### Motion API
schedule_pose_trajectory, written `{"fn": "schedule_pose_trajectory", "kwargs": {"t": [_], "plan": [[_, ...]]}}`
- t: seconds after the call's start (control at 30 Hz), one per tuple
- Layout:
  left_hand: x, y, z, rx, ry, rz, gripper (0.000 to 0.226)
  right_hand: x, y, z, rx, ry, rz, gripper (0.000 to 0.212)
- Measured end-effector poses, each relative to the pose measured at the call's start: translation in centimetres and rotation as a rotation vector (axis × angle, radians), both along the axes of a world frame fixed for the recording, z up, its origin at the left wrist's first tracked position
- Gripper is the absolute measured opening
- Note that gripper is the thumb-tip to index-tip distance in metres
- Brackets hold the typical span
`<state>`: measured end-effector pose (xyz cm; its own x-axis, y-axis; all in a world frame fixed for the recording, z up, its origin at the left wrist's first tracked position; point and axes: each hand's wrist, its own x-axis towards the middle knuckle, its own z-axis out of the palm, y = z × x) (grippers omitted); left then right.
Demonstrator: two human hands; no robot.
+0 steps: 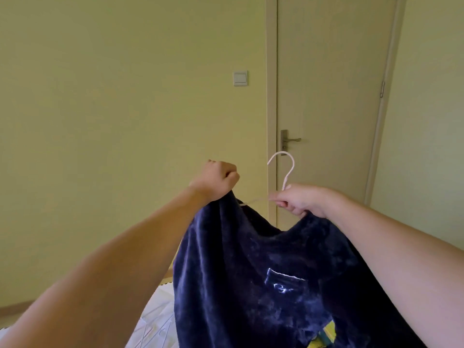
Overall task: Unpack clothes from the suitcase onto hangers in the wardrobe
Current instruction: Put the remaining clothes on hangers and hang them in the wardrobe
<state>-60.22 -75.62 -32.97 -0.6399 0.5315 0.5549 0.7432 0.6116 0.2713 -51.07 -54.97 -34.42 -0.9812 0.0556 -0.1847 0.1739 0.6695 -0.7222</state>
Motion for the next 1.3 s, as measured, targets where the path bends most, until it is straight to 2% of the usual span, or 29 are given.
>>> {"fn": "schedule_pose_trajectory", "kwargs": {"t": [0.07, 0.13, 0.2, 0.27, 0.33, 0.4, 0.53, 0.63, 0.77, 0.9, 0.97, 1.13, 1.23, 1.3], "plan": [[1.7, 2.2, -0.4, 0.109, -0.108, -0.221, 0.016, -0.2, -0.7, 1.3, -0.076, 0.067, -0.010, 0.042], [2.1, 3.0, -0.9, 0.248, -0.241, -0.315, 0.008, 0.2, -0.3, 2.8, -0.106, 0.126, -0.025, 0.039], [1.4, 2.4, -0.6, 0.279, -0.204, -0.132, 0.022, 0.9, 0.8, 4.1, -0.126, 0.171, -0.040, 0.038], [0.4, 1.3, 0.5, 0.026, -0.122, 0.232, 0.030, 1.8, 1.7, 4.9, -0.144, 0.218, -0.069, 0.038], [0.2, 0.5, 2.0, -0.228, -0.184, 0.377, 0.030, 2.4, 2.1, 5.7, -0.132, 0.254, -0.099, 0.038], [0.6, 0.9, 3.5, -0.276, -0.251, 0.294, 0.031, 3.0, 2.4, 6.6, -0.094, 0.280, -0.128, 0.037], [2.0, 2.9, 6.8, -0.124, -0.275, 0.064, 0.034, 5.1, 3.0, 10.1, 0.009, 0.336, -0.214, 0.034], [3.4, 4.0, 10.2, -0.009, -0.148, -0.036, 0.046, 7.6, 3.0, 14.3, 0.073, 0.405, -0.320, 0.029], [5.8, 5.6, 16.0, 0.100, 0.115, -0.102, 0.058, 11.8, 2.8, 21.2, 0.182, 0.525, -0.441, 0.027], [9.1, 8.2, 21.2, 0.134, 0.360, -0.081, 0.052, 16.3, 2.7, 26.7, 0.315, 0.699, -0.587, 0.030], [11.7, 10.0, 23.5, 0.166, 0.393, -0.121, 0.049, 19.6, 2.8, 29.0, 0.424, 0.801, -0.700, 0.031], [17.5, 13.6, 26.9, 0.217, 0.378, -0.199, 0.043, 25.9, 4.6, 32.2, 0.498, 0.932, -0.913, 0.030], [22.2, 16.8, 28.9, 0.244, 0.327, -0.371, 0.040, 31.8, 5.9, 34.3, 0.553, 0.988, -1.031, 0.029], [24.7, 18.7, 29.8, 0.233, 0.211, -0.540, 0.036, 35.1, 7.2, 35.2, 0.595, 1.012, -1.094, 0.029]]}}
